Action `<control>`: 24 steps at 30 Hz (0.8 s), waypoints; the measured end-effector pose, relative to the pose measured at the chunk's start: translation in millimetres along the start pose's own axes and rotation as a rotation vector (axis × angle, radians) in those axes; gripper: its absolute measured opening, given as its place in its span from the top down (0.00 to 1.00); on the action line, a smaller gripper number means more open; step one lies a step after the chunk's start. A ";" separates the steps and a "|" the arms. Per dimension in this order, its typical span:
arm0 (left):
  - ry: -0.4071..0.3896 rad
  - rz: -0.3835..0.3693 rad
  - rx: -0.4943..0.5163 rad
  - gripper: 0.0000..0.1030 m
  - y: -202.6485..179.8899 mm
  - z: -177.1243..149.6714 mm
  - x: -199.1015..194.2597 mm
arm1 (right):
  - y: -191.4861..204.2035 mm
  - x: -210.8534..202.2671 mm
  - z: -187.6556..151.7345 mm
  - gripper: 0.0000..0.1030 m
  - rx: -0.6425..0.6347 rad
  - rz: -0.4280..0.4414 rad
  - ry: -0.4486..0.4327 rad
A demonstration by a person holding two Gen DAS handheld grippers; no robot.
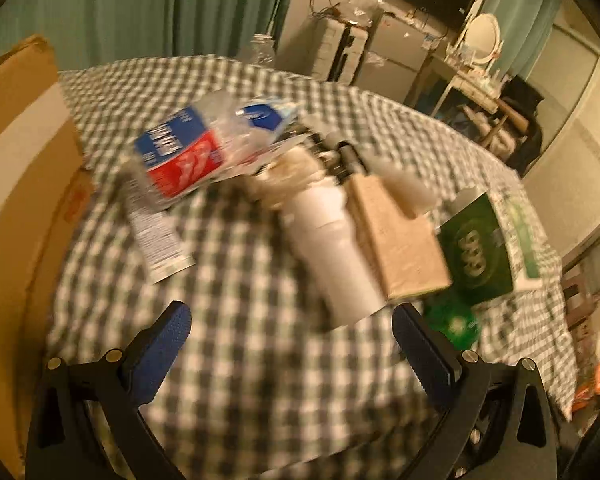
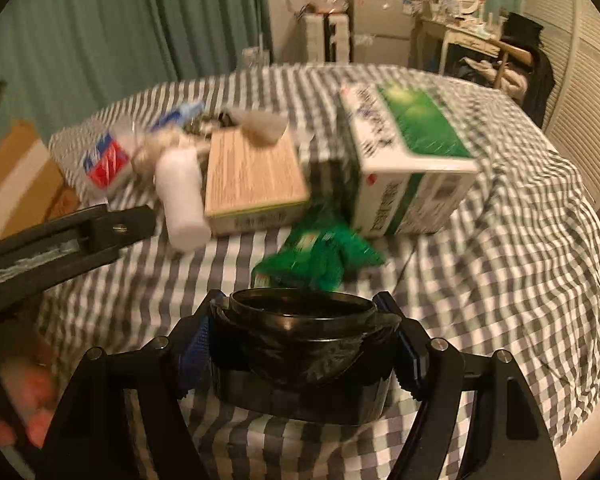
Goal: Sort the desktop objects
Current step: 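Grasp the white plastic bottle with the left tool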
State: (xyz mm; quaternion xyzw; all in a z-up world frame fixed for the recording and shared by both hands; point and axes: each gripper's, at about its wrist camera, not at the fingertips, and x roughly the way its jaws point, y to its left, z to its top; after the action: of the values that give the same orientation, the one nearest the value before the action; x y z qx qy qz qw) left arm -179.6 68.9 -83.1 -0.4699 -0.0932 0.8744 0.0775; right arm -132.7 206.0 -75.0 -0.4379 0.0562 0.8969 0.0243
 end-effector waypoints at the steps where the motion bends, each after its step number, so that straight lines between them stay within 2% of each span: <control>1: -0.001 0.002 -0.003 0.00 -2.1 3.8 2.9 | -3.3 -0.5 -0.4 0.27 0.011 0.009 0.001; 5: 0.003 0.032 0.003 0.04 -10.8 12.8 17.1 | 0.0 6.7 7.9 0.27 0.041 0.068 -0.014; 8: 0.018 0.054 0.002 0.06 -11.9 17.4 33.1 | -0.2 5.2 11.2 0.27 0.038 0.079 -0.026; 10: 0.041 0.057 -0.004 0.11 -14.0 19.6 46.5 | 2.4 5.6 10.3 0.27 0.041 0.082 -0.026; 12: 0.058 0.021 -0.011 0.27 -16.7 20.3 55.7 | 2.1 7.1 9.9 0.27 0.046 0.091 -0.023; 13: 0.060 0.016 0.003 0.32 -19.9 20.8 57.9 | 2.8 8.1 10.2 0.27 0.050 0.096 -0.022; 15: 0.054 0.024 0.061 0.53 -30.8 22.3 61.7 | 3.7 10.1 9.5 0.27 0.052 0.106 -0.019; 18: 0.051 0.034 0.130 0.54 -37.9 22.1 60.7 | 4.1 11.6 8.9 0.27 0.047 0.102 -0.016; 19: 0.052 0.024 0.125 0.56 -35.4 21.3 59.0 | 4.4 12.5 8.9 0.27 0.049 0.102 -0.015; 20: 0.054 0.018 0.116 0.65 -32.7 20.8 57.5 | 4.5 13.4 8.9 0.27 0.051 0.103 -0.013; 22: 0.064 -0.006 0.091 0.67 -24.9 18.8 52.3 | 4.3 13.2 8.5 0.27 0.050 0.098 -0.013; 24: 0.063 -0.009 0.108 0.67 -22.6 14.3 46.1 | 5.0 12.7 7.9 0.27 0.045 0.093 -0.014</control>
State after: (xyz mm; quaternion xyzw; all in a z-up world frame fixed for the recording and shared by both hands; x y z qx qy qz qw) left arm -215.7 99.9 -107.2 -0.4917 -0.0454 0.8627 0.1095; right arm -147.2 201.9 -79.8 -0.4280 0.0966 0.8986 -0.0074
